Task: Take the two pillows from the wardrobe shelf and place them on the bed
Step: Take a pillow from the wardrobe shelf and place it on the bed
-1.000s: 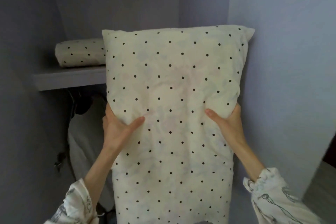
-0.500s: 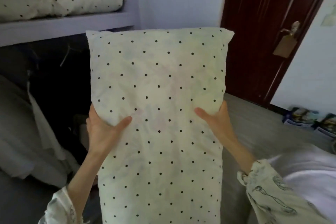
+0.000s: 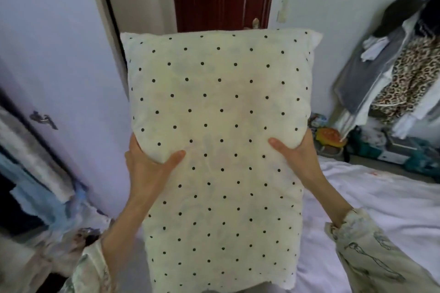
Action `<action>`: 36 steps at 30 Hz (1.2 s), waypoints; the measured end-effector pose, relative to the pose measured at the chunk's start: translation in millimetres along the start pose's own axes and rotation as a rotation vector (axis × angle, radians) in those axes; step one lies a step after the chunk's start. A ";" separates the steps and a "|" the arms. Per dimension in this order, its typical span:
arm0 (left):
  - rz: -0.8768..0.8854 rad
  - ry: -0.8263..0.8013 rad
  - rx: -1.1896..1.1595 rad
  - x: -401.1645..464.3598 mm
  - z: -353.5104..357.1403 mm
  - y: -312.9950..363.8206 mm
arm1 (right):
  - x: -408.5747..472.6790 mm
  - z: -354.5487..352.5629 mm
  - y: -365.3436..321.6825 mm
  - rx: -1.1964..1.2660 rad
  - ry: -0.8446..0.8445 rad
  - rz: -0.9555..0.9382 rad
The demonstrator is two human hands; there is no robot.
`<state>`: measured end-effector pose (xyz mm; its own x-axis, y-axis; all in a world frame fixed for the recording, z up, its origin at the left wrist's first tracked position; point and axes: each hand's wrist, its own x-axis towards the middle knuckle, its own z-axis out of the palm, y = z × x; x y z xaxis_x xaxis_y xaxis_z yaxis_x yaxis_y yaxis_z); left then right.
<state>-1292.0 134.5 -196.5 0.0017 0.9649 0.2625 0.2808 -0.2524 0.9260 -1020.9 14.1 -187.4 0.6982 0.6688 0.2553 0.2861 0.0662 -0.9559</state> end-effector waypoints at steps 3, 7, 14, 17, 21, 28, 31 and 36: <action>0.043 -0.085 -0.074 18.0 54.0 13.5 | 33.0 -34.4 8.0 -0.054 0.079 -0.003; 0.045 -0.175 -0.131 57.7 119.2 25.7 | 82.9 -58.5 14.9 -0.101 0.167 0.000; 0.078 -0.297 -0.213 161.4 230.2 33.4 | 176.6 -61.9 32.3 -0.152 0.303 -0.051; 0.097 -0.371 -0.218 216.0 278.3 38.9 | 222.7 -55.6 39.6 -0.172 0.396 -0.043; 0.172 -0.445 -0.227 285.3 339.3 60.0 | 290.6 -50.6 45.3 -0.157 0.511 -0.029; 0.221 -0.518 -0.263 363.3 449.4 79.5 | 397.9 -65.0 75.7 -0.156 0.598 -0.036; 0.212 -0.541 -0.256 392.4 503.4 80.3 | 450.5 -76.2 95.0 -0.164 0.607 -0.031; 0.230 -0.584 -0.233 441.5 601.4 98.3 | 540.6 -100.6 123.3 -0.170 0.645 -0.022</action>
<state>-686.4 579.0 -152.8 0.5748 0.7483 0.3311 -0.0033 -0.4025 0.9154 -542.1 309.3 -152.6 0.9286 0.0885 0.3603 0.3671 -0.0787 -0.9268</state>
